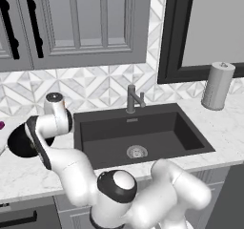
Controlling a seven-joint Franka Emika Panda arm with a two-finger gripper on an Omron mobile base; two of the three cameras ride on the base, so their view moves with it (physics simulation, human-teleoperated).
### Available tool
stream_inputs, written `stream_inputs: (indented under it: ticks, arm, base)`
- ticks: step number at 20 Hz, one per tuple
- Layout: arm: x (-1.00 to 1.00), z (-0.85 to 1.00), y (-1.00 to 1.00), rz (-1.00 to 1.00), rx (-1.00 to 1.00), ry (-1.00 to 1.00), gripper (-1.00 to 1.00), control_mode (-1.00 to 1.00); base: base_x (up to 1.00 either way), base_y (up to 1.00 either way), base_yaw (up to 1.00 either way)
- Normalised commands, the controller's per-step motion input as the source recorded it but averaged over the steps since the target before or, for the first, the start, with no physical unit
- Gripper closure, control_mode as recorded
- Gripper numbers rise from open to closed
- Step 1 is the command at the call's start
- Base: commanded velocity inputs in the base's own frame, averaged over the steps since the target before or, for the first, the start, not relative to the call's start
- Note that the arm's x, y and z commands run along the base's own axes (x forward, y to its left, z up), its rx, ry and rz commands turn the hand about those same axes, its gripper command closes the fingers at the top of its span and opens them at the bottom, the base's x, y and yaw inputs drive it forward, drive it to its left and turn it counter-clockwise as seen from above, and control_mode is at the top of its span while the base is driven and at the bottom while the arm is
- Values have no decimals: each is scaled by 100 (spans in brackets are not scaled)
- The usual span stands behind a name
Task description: Pick the cucumber from the sink and place it in the bowl. Then pick the bowl and place it in the microwave. Then close the microwave door and press the start button.
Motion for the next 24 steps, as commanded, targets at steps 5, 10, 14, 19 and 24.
stream_inputs:
  ticks: [5,10,14,19,24]
  arm:
    - [-29,58,-53,-28,0,0,100,-100]
    - [-22,43,-82,-44,0,7,100,-100]
    - [-31,42,-80,-34,1,3,100,-100]
    - [-38,46,-87,-26,0,2,100,-100]
    - [-55,51,-98,-18,3,-1,100,-100]
  base:
    - [0,0,0]
    - [0,0,0]
    - [0,0,0]
    - [0,0,0]
    - [0,0,0]
